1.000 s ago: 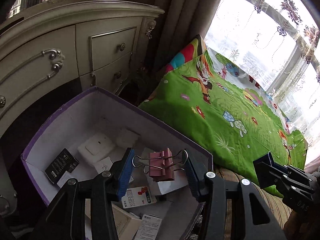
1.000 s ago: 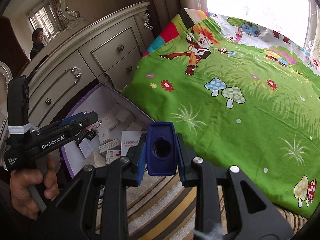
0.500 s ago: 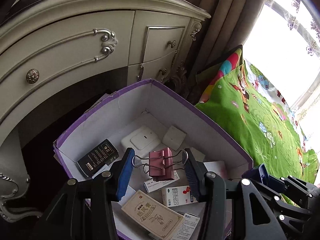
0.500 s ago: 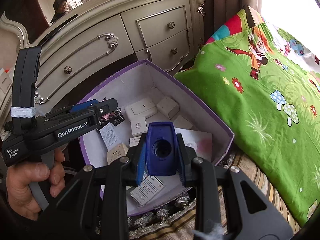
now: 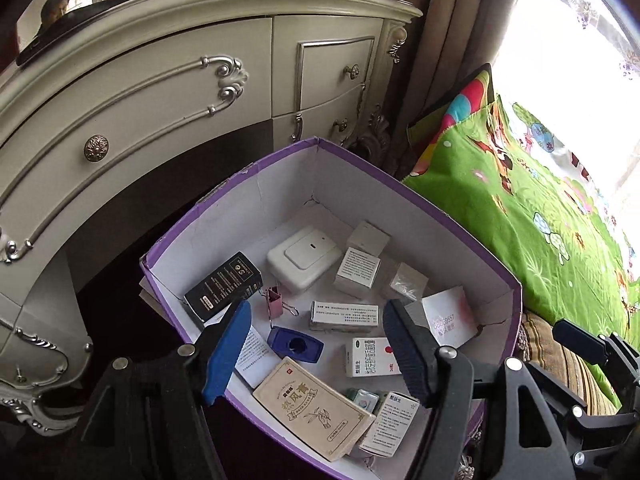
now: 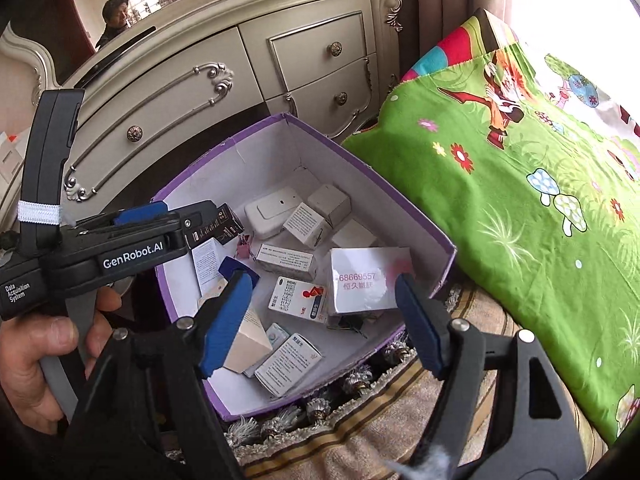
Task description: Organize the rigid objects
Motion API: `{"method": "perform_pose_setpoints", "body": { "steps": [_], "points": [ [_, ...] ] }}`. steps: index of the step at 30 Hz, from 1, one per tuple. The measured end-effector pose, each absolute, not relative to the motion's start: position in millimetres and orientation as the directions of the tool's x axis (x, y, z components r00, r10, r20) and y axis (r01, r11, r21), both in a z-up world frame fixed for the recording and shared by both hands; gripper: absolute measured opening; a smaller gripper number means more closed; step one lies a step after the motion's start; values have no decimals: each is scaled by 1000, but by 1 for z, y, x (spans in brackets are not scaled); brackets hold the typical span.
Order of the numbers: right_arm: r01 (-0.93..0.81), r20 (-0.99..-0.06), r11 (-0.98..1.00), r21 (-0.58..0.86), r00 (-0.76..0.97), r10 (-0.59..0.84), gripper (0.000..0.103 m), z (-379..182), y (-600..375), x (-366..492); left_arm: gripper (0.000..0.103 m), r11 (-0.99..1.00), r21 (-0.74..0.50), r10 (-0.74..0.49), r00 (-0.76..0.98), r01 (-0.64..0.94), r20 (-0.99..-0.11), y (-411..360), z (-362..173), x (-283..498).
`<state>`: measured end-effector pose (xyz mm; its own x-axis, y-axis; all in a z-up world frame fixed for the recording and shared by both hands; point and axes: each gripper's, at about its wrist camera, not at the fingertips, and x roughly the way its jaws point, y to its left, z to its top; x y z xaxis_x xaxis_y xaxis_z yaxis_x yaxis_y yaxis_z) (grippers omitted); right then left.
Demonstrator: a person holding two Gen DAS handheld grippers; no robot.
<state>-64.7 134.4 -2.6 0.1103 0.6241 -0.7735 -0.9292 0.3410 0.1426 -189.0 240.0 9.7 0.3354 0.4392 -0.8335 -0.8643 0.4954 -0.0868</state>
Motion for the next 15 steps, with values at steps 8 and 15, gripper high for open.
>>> {"method": "perform_pose_setpoints", "body": {
  "steps": [8,15],
  "points": [
    [-906,-722,407,117,204,661,81,4,71,-79,75,553,13,478,305,-833,-824,146,37,-207],
    [-905,-706,405,128,203,678,82,0,51,-83,88,511,67,533,254,-857,-807,98,64,-230]
  ]
}}
